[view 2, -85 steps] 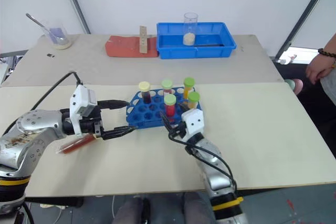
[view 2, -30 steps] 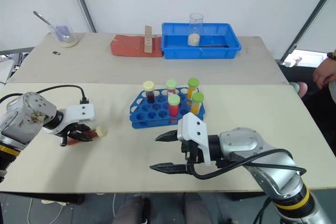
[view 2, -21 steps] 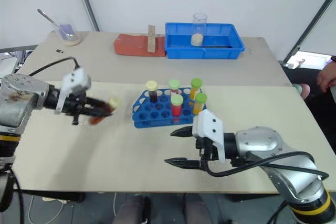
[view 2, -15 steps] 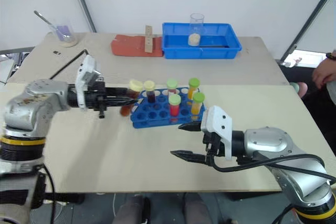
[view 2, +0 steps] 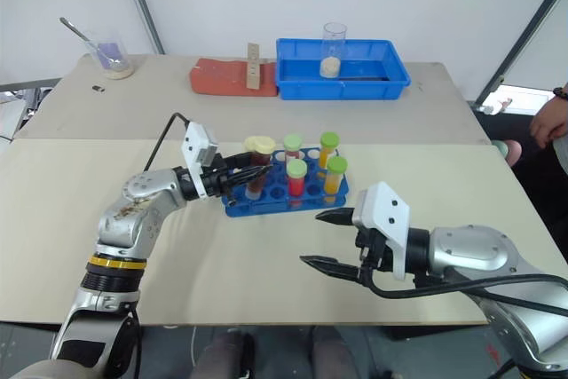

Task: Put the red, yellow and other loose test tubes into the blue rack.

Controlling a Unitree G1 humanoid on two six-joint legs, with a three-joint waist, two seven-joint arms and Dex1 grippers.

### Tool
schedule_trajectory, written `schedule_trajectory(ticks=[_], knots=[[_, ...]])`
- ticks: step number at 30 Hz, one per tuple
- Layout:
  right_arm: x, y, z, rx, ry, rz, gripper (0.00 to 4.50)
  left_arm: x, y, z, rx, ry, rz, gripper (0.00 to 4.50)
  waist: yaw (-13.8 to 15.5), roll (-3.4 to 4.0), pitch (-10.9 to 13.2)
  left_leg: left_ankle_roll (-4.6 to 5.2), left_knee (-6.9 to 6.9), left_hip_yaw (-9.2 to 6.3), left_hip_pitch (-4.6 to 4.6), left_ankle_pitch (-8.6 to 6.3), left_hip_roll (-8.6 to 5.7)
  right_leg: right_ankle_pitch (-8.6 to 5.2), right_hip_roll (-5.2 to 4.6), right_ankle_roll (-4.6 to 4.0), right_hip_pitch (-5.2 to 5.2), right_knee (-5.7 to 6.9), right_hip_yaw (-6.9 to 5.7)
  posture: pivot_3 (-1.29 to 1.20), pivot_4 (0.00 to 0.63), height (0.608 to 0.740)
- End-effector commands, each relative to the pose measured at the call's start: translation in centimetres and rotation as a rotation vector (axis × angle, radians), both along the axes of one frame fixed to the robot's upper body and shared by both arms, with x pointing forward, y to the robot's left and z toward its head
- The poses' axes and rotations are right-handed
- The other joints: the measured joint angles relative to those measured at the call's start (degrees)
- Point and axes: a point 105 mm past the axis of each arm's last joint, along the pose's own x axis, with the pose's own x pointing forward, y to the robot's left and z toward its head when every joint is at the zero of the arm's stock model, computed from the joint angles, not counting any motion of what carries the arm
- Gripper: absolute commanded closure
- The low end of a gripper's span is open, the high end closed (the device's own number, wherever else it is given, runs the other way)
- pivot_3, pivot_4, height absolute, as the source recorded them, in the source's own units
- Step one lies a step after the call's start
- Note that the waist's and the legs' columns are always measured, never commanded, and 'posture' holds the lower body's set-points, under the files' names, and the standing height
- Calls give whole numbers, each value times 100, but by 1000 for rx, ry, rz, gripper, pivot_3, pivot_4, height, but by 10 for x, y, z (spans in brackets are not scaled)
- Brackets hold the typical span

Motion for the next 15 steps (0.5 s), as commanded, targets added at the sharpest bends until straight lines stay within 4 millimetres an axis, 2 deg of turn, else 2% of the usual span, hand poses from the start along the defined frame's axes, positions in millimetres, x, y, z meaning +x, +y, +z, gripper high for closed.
schedule_trajectory(ticks=[1, 9, 15], knots=[[-4, -2, 8, -5, -44, -13, 719, -1, -6, 2, -2, -44, -20, 3593, -9, 0, 0, 0, 0, 1, 0, 0, 0, 0, 0, 0, 0, 0, 1, 0, 150, 740], [-5, -4, 6, 4, -45, -50, 719, 5, -12, -7, -6, -49, -5, 3593, -4, -1, -1, 0, 0, 1, 7, 0, 0, 0, 0, 1, 8, -1, 1, 0, 150, 740], [5, -7, 10, 34, -93, -110, 719, 4, -12, -9, -39, -48, 29, 3594, 7, -1, -1, 0, 2, -1, 9, 0, -2, 1, -1, 4, 15, -4, 1, 0, 150, 740]])
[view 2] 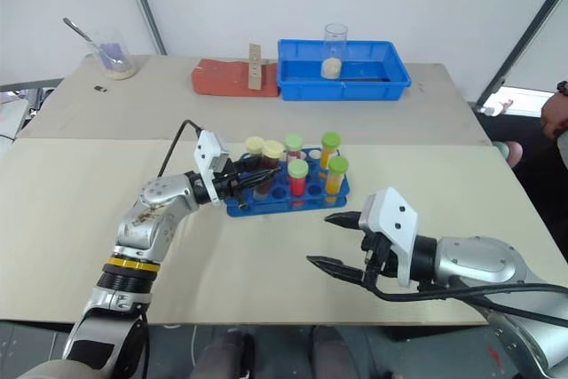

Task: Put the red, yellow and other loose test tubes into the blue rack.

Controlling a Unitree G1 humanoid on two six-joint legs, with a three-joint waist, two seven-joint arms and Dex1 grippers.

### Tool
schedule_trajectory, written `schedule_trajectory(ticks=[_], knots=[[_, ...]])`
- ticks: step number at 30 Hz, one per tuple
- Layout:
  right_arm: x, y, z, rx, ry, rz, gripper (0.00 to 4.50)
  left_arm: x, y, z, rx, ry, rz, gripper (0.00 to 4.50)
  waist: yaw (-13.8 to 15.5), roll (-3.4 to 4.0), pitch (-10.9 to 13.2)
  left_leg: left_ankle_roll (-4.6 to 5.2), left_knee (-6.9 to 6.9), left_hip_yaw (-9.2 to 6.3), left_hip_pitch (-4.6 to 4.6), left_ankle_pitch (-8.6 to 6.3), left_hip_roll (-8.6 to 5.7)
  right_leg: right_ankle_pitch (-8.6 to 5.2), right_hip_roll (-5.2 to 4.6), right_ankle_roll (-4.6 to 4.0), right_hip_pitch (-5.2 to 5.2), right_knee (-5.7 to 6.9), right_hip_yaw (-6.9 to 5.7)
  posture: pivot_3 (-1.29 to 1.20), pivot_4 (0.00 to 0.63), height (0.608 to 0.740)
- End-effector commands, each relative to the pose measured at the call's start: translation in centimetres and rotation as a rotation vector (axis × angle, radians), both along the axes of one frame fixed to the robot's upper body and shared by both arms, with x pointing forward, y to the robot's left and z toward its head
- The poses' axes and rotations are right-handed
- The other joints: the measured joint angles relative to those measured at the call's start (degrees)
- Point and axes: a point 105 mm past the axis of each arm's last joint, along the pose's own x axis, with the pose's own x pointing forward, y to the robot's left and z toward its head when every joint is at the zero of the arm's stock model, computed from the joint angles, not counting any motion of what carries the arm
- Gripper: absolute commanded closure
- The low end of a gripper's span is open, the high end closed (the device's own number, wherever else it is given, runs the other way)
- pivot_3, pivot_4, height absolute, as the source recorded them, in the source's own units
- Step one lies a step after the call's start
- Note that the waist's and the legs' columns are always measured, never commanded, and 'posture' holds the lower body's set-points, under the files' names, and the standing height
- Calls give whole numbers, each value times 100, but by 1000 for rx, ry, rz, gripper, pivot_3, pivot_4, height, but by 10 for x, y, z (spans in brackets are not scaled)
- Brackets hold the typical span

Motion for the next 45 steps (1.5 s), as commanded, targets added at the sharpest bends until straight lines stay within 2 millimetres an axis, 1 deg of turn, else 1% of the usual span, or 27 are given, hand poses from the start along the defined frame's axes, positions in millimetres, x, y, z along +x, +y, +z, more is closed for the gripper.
schedule_trajectory(ticks=[1, 6, 12, 17, 19, 20, 24, 25, 27, 29, 31, 34, 35, 38, 42, 45], knots=[[5, -1, 14, 18, -95, -29, 719, -3, 0, 0, -20, -11, 14, 3594, -1, 0, 0, 0, 0, 0, 2, 0, 0, 0, 0, 0, 3, -1, 0, 0, 150, 740], [14, -4, 19, 41, -131, -75, 719, -5, 6, -4, -40, -7, 60, 3594, -8, 0, -1, 0, -1, 0, 8, 0, 1, 0, 0, 0, 8, -2, 0, 0, 150, 740], [20, -6, 23, 55, -155, -100, 719, -13, 4, -9, -53, -11, 74, 3594, -13, 0, -1, 0, -1, 0, 9, 0, 1, -1, 0, -1, 11, -4, -1, 0, 150, 740], [24, -8, 27, 76, -162, -119, 719, -14, 9, -15, -29, -30, 121, 3594, -16, 1, -1, 0, -4, 0, 9, 0, 2, -1, 0, -1, 12, -7, -1, 0, 150, 740], [26, -9, 28, 79, -164, -122, 719, -12, 14, -15, -27, -35, 144, 2535, -17, 1, -1, 0, -4, 0, 9, 0, 2, -1, 0, -1, 12, -7, -1, 0, 150, 740], [27, -10, 28, 76, -165, -121, 719, -13, 16, -14, -23, -38, 144, 2143, -21, 0, -1, 0, -4, 0, 9, 0, 2, -1, 0, -1, 12, -7, 0, 0, 150, 740], [28, -11, 27, 56, -167, -103, 719, -21, 27, -15, 26, -45, 133, 200, -24, 1, -1, 0, -4, 0, 8, 0, 3, -1, 1, -2, 9, -7, -2, 0, 150, 740], [29, -11, 27, 52, -171, -97, 719, -26, 31, -15, 54, -51, 126, 12, -31, 1, -1, 0, -4, 0, 8, 0, 3, -2, 0, -3, 9, -7, -2, 0, 150, 740], [31, -13, 28, 32, -189, -79, 719, -35, 43, -12, 124, -64, 133, 12, -44, 1, -1, 0, -6, 2, 9, -1, 5, -7, 1, -12, 8, -9, -1, 0, 150, 740], [34, -19, 29, -1, -217, -60, 719, -42, 55, -5, 190, -89, 146, 12, -41, 1, -1, 0, -8, 3, 7, -1, 6, -10, 0, -17, 4, -9, -1, 0, 150, 740], [35, -28, 30, -36, -232, -24, 719, -49, 68, 4, 261, -104, 161, 12, -37, 1, -1, 0, -9, 3, 8, -1, 8, -18, 0, -29, 2, -10, -2, 0, 150, 740], [34, -42, 34, -58, -215, 17, 719, -57, 93, 6, 401, -106, 215, 12, -20, 2, 0, 0, -9, 5, 9, -1, 8, -25, -1, -39, 1, -11, -4, 0, 150, 740], [35, -47, 37, -61, -214, 22, 719, -61, 98, 8, 426, -111, 216, 12, -22, 2, 0, 0, -10, 8, 10, -1, 8, -26, -3, -41, 0, -11, -4, 0, 150, 740], [37, -61, 44, -87, -217, 33, 719, -72, 104, 21, 412, -129, 191, 12, -18, 2, 0, 0, -14, 17, 9, -1, 8, -28, -11, -44, -4, -13, -4, 0, 150, 740], [39, -74, 50, -123, -212, 30, 719, -72, 114, 33, 399, -124, 213, 12, -5, 2, 1, -1, -13, 17, 7, -1, 9, -28, -12, -44, -8, -11, -7, 0, 150, 740], [41, -80, 53, -136, -215, 20, 719, -74, 118, 37, 398, -117, 218, 12, -13, 2, 1, -1, -15, 20, 9, -1, 9, -29, -12, -45, -10, -11, -7, 0, 150, 740]])
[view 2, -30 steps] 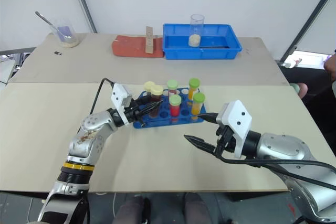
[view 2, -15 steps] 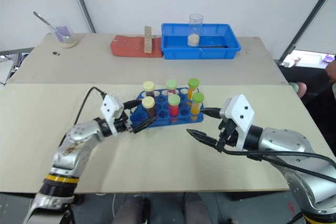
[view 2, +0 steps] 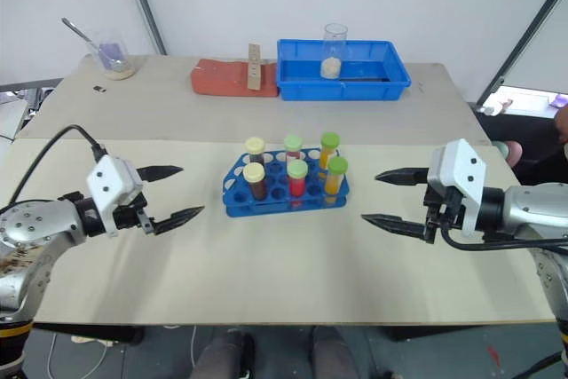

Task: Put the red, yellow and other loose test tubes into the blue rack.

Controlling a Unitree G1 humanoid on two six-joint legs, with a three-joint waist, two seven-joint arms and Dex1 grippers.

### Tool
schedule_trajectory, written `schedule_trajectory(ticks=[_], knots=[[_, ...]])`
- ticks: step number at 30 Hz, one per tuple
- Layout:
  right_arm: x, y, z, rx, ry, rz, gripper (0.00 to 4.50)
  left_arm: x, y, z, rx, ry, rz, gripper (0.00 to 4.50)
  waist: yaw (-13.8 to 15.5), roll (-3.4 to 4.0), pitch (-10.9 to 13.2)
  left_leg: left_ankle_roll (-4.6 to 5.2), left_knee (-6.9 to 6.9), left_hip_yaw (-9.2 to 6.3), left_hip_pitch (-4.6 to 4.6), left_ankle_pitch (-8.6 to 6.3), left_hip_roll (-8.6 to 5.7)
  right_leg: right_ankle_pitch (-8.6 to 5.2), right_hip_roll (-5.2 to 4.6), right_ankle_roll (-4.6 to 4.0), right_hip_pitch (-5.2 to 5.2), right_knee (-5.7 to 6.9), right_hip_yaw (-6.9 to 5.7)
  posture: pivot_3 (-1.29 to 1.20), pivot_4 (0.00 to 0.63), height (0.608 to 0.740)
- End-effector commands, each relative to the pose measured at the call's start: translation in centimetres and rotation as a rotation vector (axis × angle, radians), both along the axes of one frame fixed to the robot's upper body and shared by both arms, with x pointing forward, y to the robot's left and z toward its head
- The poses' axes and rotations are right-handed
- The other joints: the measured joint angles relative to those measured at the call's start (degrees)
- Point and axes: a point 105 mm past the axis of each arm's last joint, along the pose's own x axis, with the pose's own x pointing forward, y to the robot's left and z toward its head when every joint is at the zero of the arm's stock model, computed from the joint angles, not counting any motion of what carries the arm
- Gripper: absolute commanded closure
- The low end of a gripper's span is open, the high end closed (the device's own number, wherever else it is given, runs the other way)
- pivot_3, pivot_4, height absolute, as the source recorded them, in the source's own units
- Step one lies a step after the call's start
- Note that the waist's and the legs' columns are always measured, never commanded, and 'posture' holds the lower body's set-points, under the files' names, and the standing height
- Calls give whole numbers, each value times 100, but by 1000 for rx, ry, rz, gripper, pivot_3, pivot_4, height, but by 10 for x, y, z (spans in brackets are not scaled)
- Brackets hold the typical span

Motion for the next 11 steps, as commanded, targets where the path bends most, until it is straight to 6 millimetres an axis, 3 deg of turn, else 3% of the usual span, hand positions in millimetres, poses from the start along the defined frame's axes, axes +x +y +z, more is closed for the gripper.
schedule_trajectory(ticks=[1, 11], knots=[[0, -6, 18, -12, -73, -1, 719, -4, 0, 16, -1, -38, -13, 12, -8, 0, 0, 0, 0, 1, 0, 0, 0, 0, 0, 0, -1, 0, 0, 0, 150, 740], [3, -4, 19, -3, -64, -7, 719, 0, -1, 23, -51, -18, -21, 12, -6, 0, 0, 0, -2, 4, -4, 0, -1, 0, 0, -1, -5, 1, 1, 0, 150, 740]])
